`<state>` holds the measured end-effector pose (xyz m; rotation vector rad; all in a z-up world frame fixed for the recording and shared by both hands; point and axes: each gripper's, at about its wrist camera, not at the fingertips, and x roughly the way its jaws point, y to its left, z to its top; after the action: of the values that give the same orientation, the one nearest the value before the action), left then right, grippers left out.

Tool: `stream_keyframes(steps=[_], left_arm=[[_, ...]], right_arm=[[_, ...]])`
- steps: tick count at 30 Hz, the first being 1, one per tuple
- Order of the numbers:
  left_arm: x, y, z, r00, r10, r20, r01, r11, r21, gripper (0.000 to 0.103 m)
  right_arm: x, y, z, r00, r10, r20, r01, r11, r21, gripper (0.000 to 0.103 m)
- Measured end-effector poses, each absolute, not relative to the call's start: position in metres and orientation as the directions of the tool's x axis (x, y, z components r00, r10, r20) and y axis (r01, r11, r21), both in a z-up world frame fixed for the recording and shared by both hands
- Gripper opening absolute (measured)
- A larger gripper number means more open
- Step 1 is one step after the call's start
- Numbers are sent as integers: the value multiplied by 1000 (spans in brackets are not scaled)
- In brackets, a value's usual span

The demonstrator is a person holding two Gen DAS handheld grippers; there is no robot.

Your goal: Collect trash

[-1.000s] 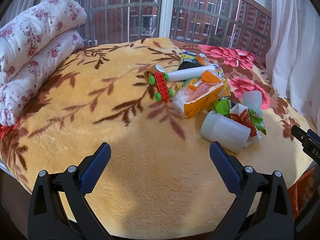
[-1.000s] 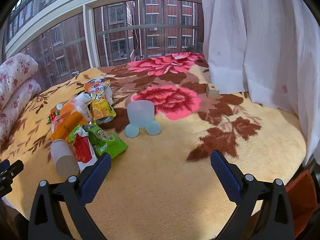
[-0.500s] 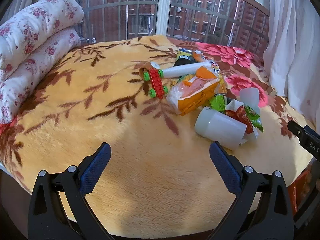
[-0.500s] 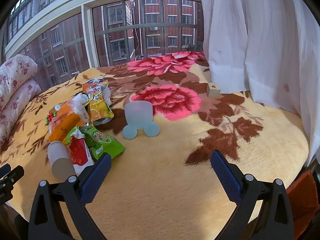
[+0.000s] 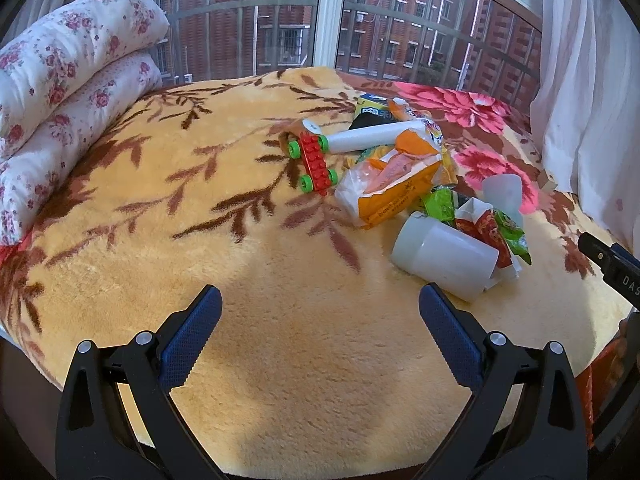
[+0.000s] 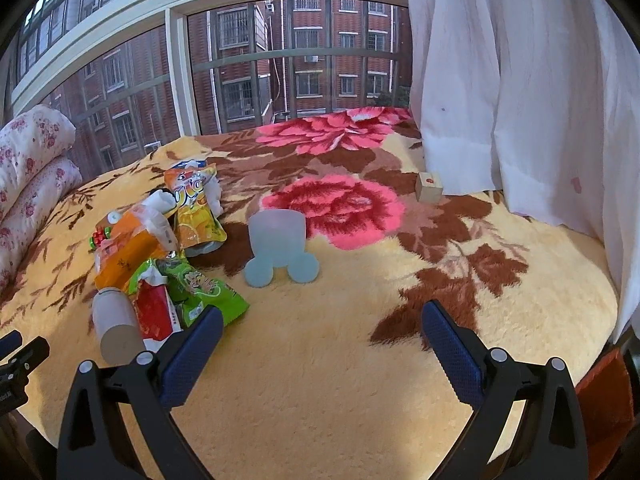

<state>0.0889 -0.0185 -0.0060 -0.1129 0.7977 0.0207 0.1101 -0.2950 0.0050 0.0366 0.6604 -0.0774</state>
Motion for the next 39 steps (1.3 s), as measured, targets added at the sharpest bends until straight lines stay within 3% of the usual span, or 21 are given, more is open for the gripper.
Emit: stream_keyframes(steps=[17,30,39], left_arm=[[112,-29,-11,693,-19,-720,-58,995,-82,96],[134,-35,-18,703,-17,-711,-61,995,-84,96],[133,-33,-16,719,24,-695,-69,997,-36,96]], right_arm=[[142,-313,5,792,-86,-605,98,995,-13,98],[214,-368,9,814,-147,-562,133,989,-66,98],[296,-455,5,798,-48,-601,142,984,110,98]])
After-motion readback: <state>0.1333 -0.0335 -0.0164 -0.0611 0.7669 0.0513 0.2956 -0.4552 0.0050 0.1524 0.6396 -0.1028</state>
